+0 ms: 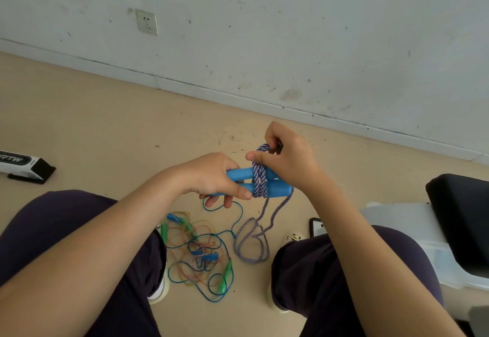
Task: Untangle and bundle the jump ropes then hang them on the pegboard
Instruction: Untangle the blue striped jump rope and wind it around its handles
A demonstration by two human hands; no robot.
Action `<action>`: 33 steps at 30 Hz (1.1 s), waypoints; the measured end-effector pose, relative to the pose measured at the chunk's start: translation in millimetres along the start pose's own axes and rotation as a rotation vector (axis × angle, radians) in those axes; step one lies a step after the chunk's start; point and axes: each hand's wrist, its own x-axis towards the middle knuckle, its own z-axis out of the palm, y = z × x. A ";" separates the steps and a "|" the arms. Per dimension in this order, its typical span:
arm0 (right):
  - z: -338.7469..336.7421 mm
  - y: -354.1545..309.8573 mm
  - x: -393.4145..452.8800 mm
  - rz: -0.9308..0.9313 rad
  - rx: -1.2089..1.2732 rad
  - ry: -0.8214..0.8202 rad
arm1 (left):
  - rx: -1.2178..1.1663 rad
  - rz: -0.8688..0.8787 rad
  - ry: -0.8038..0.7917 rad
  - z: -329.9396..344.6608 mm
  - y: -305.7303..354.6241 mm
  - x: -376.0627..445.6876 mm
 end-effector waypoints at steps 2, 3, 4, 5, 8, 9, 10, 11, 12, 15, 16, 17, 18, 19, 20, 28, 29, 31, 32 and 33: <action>0.5 2.3 0.5 -0.002 0.044 -0.017 | -0.010 0.015 -0.002 1.2 -0.7 0.1; 0.2 2.9 0.6 0.023 0.063 -0.031 | -0.015 0.020 0.000 1.3 -0.8 0.1; -0.5 3.4 0.6 0.058 0.082 -0.053 | -0.023 0.027 0.007 0.8 -0.9 -0.3; -1.3 3.7 0.5 0.100 0.105 -0.083 | -0.036 0.036 0.017 -0.2 -0.8 -0.7; -3.4 3.8 -0.4 0.247 0.243 -0.184 | -0.124 0.076 0.055 -4.0 -1.4 -1.6; -4.5 3.7 -0.7 0.279 0.307 -0.196 | -0.163 0.088 0.064 -5.2 -1.9 -1.5; -5.3 3.4 -1.0 0.300 0.370 -0.192 | -0.201 0.100 0.073 -5.9 -2.5 -1.2; -5.6 2.9 -1.4 0.314 0.433 -0.179 | -0.238 0.109 0.082 -6.4 -3.1 -0.8; -5.1 2.0 -1.6 0.324 0.495 -0.160 | -0.274 0.115 0.089 -6.4 -3.5 -0.4; -2.5 -1.0 -1.9 0.337 0.611 -0.109 | -0.368 0.129 0.079 -5.1 -4.4 -0.5; -2.7 -1.1 -1.8 0.333 0.629 -0.111 | -0.396 0.131 0.069 -4.5 -4.4 -1.2; -3.8 -0.5 -2.1 0.330 0.650 -0.129 | -0.428 0.131 0.063 -4.3 -4.1 -1.6; -5.2 0.0 -2.5 0.326 0.681 -0.165 | -0.467 0.128 0.063 -4.6 -3.8 -2.1; -6.4 0.3 -3.4 0.321 0.727 -0.206 | -0.510 0.125 0.069 -5.5 -3.5 -2.2; -7.3 0.8 -4.2 0.319 0.779 -0.235 | -0.549 0.123 0.076 -6.9 -3.3 -2.2; -11.2 4.2 -4.3 0.293 0.816 -0.165 | -0.532 0.082 -0.064 -12.9 -2.7 -4.3; -11.6 5.0 -4.7 0.291 0.814 -0.164 | -0.495 0.076 -0.068 -11.9 -2.8 -4.1; -11.2 4.9 -4.8 0.285 0.821 -0.158 | -0.465 0.092 -0.032 -10.3 -3.8 -3.0; -10.5 4.4 -4.5 0.273 0.829 -0.150 | -0.478 0.112 -0.002 -9.6 -4.2 -2.2; -9.6 4.3 -4.2 0.257 0.843 -0.145 | -0.511 0.133 0.034 -9.0 -4.3 -1.3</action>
